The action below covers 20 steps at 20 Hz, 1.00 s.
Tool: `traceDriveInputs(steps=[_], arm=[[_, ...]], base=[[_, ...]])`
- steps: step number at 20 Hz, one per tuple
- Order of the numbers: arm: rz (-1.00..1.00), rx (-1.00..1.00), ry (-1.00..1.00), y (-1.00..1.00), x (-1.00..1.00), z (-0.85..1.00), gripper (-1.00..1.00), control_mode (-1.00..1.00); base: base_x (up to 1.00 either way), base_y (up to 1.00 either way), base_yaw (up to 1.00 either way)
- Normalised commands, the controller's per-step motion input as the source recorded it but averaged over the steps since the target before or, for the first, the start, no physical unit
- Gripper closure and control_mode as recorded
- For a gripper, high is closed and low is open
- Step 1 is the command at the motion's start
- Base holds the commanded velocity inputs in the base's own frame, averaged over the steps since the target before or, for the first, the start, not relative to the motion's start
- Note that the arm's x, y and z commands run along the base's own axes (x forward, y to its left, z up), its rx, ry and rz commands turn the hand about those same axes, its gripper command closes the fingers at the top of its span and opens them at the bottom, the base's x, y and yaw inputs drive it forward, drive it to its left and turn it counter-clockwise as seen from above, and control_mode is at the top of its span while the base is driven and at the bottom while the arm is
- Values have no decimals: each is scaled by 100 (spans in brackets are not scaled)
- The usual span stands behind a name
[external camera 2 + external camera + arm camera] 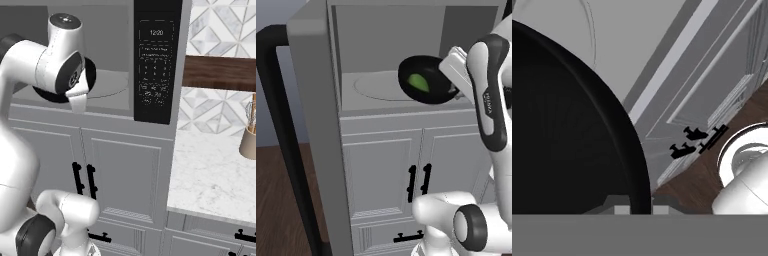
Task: Pick the avocado from the sink and place it in the bowl. Then pick the bowl and place it in the microwave. Then close the microwave door and press the start button.
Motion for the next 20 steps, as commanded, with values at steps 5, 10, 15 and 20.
traceDriveInputs(steps=[5,10,15,20], arm=[[-14,-1,0,2,35,-10,100,-100],[-7,-1,-2,7,43,-2,100,-100],[0,0,-3,8,29,-5,100,-100],[0,0,0,6,5,-24,100,-100]], base=[[0,0,0],[0,0,0],[0,0,0],[0,0,0]])
